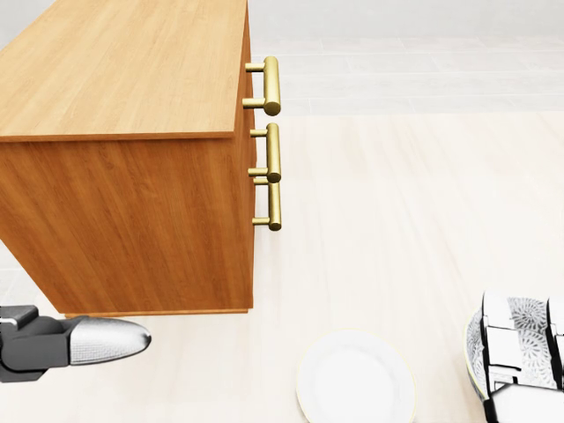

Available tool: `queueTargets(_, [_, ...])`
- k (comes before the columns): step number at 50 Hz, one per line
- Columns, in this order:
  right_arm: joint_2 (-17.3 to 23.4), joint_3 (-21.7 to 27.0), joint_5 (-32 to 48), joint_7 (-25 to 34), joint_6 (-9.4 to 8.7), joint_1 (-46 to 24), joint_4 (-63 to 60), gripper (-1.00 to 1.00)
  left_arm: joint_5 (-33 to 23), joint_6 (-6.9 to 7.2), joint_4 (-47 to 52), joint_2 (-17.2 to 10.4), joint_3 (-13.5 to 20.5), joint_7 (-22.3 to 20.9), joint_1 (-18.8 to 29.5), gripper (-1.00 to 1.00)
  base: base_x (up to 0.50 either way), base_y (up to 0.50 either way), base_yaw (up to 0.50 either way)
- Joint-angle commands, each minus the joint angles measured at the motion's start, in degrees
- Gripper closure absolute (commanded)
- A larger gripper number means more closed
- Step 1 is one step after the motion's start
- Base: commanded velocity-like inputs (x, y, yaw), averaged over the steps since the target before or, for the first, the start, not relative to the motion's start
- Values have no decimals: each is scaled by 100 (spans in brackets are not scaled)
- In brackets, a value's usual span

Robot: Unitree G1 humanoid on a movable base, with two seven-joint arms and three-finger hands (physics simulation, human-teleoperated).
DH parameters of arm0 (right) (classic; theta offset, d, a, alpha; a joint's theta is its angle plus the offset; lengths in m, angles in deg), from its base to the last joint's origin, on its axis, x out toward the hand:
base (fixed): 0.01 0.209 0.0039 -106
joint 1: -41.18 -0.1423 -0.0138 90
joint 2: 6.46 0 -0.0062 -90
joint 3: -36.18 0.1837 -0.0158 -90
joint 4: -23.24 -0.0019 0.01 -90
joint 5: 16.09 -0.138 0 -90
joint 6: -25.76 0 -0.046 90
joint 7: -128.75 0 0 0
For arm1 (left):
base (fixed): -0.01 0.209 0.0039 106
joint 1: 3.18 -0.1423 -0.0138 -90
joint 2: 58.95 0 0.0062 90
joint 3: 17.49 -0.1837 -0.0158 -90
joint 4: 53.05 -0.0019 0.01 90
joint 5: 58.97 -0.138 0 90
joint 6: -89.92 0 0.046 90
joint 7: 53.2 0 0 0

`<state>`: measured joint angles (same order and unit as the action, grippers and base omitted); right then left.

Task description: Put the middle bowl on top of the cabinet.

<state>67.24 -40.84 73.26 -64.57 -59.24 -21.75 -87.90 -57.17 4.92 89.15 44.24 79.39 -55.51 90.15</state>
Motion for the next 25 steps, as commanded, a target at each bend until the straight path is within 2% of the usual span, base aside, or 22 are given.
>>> queueTargets(1, [160,-35,-60,-200,0,-112,400,-100,-5,0,-14,3,-1,-12,-1,-100,0,0,0])
queueTargets(6, [226,-5,-10,-356,-10,-182,631,-100,-9,0,34,2,-17,0,29,-100,0,0,0])
queueTargets(25, [470,-27,-139,-822,-554,-494,1540,-100,-14,0,61,4,-30,-15,-13,-100,0,0,0])
